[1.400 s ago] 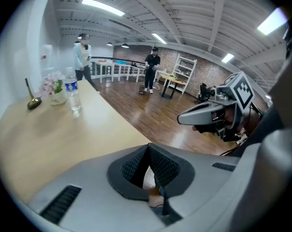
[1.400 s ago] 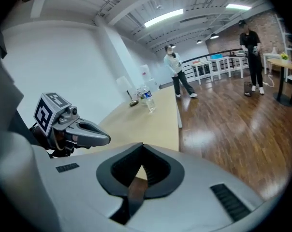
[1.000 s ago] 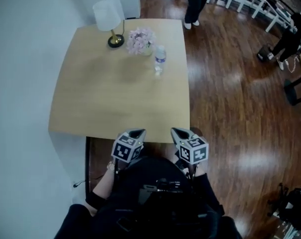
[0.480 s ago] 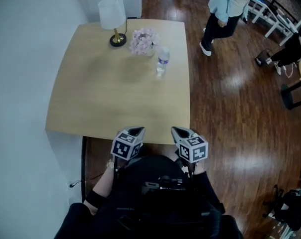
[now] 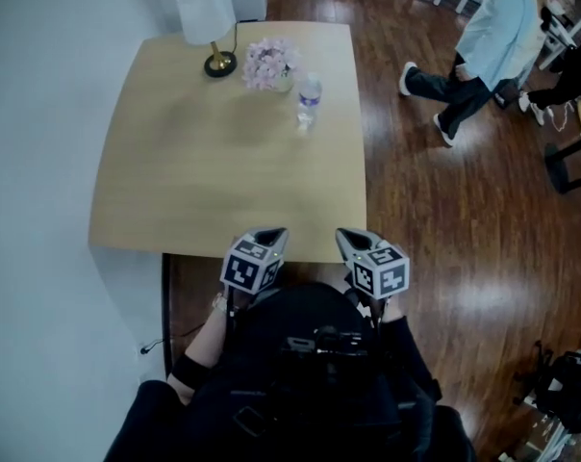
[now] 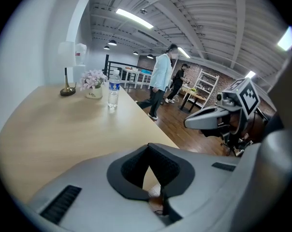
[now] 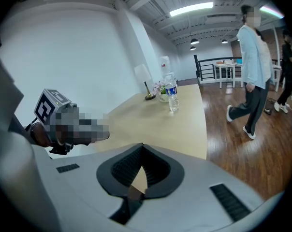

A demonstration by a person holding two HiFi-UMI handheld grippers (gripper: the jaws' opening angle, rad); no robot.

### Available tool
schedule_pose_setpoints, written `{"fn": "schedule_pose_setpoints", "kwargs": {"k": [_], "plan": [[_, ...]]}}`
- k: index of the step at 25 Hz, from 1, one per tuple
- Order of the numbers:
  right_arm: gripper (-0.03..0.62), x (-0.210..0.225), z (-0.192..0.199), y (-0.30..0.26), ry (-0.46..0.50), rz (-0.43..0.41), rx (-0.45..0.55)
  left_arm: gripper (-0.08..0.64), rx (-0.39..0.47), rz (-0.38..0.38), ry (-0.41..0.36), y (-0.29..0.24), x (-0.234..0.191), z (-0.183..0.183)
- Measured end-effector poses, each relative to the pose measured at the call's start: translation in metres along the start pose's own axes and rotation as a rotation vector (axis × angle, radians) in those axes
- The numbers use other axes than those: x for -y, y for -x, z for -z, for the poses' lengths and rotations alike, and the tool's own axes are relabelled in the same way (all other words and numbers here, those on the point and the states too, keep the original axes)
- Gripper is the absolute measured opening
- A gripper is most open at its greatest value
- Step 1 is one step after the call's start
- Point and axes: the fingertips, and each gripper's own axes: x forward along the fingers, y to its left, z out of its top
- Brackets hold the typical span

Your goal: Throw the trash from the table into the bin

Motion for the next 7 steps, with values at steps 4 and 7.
{"fn": "schedule_pose_setpoints", "kwargs": {"k": [4,7], "plan": [[0.003,-0.002,0.002,0.01,0.006,-0.015,0.001,0.003,-0.003,-0.006,-0.002,0.002,0.012,0.0],[0.003,-0.002,0.004,0.023,0.013,-0.024,0.003,0.003,-0.001,-0.014,-0.001,0.005,0.026,0.0]]}}
